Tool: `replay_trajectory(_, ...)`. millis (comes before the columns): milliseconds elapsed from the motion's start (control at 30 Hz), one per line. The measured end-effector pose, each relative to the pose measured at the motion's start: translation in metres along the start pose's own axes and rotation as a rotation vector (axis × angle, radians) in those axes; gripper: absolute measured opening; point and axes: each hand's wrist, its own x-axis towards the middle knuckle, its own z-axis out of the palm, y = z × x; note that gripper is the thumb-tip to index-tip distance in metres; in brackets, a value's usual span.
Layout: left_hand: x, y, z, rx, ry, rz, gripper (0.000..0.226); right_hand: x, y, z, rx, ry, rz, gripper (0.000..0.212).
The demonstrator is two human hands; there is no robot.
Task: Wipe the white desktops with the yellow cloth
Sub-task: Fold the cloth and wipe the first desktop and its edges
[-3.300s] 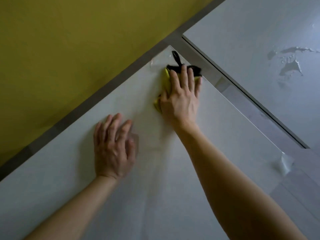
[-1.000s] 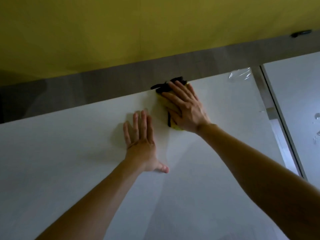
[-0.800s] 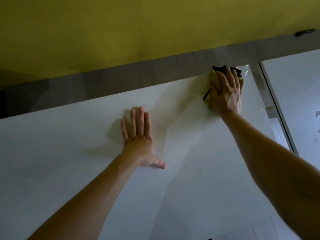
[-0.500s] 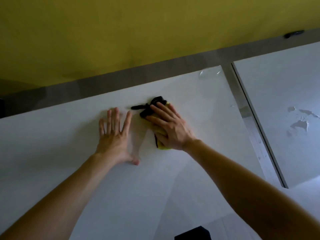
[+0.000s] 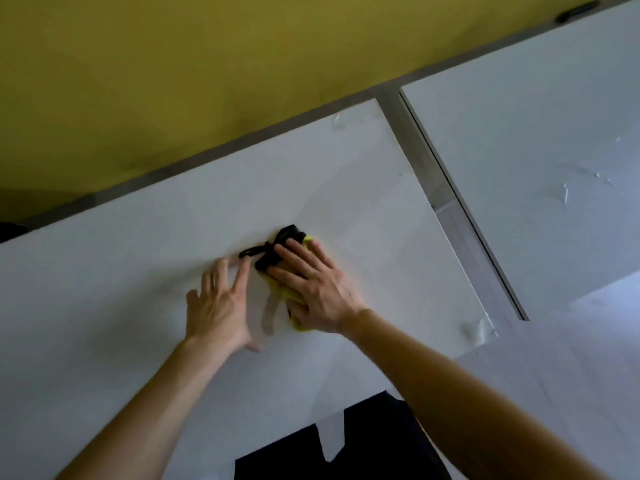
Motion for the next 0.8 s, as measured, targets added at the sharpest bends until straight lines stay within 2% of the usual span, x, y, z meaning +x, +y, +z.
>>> replay_trajectory(100,-0.003,0.012,0.01,-0.018,-0.014,-0.033,0.184,-0.041,0.083,-0.039,-0.037,0.195,0.341,0.068)
replay_trajectory(167,-0.003,0.018,0.014,0.002,0.012,-0.04,0.184,-0.064,0.124,-0.06,-0.093,0.259,0.498,0.064)
replay_trajectory(233,-0.002,0.018,0.015,0.008,0.028,-0.037,0.182,-0.067,0.128,-0.06,-0.144,0.291,0.615,0.063)
replay_trajectory(300,-0.001,0.016,0.015,0.01,0.033,-0.041,0.182,-0.053,0.085,-0.045,-0.134,0.337,0.725,0.064)
replay_trajectory(333,0.0,0.015,0.016,0.017,0.037,-0.043,0.183,-0.045,0.052,-0.032,-0.107,0.326,0.703,0.065)
replay_trajectory(367,0.001,0.015,0.017,0.026,0.041,-0.039,0.183,-0.04,0.016,-0.017,-0.055,0.265,0.598,0.065)
replay_trajectory(433,0.0,0.015,0.016,0.026,0.038,-0.026,0.181,-0.044,-0.039,0.004,0.007,0.089,0.267,0.066)
replay_trajectory(500,-0.003,0.014,0.013,0.012,0.046,-0.022,0.179,-0.055,-0.038,0.007,0.018,0.017,0.071,0.068)
replay_trajectory(533,-0.004,0.014,0.011,0.005,0.052,-0.02,0.177,-0.064,-0.022,0.004,0.016,0.035,0.066,0.07)
replay_trajectory(600,-0.004,0.013,0.007,0.001,0.059,-0.003,0.175,-0.087,0.018,-0.008,0.004,0.117,0.2,0.073)
replay_trajectory(700,-0.005,0.001,0.011,-0.01,0.081,0.051,0.169,-0.121,0.061,-0.028,-0.041,0.252,0.554,0.068)
replay_trajectory(800,-0.012,-0.031,0.031,-0.075,0.162,0.194,0.149,-0.13,0.069,-0.031,-0.102,0.276,0.734,0.062)
